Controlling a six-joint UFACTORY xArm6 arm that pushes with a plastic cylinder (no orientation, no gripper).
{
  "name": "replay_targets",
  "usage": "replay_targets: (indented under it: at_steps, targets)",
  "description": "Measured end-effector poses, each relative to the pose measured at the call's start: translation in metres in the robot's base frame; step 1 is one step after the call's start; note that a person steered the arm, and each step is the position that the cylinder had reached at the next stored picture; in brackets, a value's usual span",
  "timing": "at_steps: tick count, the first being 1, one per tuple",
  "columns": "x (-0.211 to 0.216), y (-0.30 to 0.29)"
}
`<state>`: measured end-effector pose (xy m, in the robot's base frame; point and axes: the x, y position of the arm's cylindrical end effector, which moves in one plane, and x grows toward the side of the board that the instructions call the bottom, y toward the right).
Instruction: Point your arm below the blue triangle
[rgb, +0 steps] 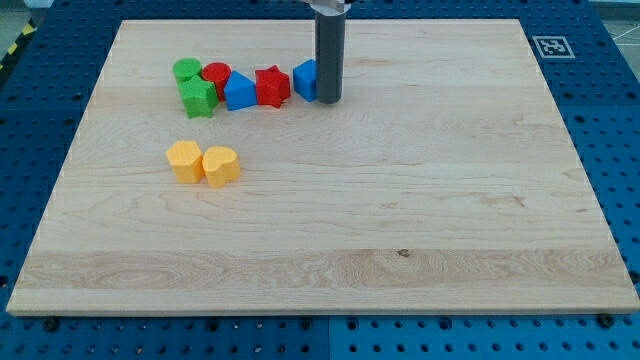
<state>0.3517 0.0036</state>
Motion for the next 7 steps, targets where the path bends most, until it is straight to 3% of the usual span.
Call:
replay_targets:
  at_steps: [2, 3, 4, 7]
  targets:
    - [0.006, 0.004]
    - [0.058, -0.011]
    - [0.069, -0.026]
    - [0.057, -0.081]
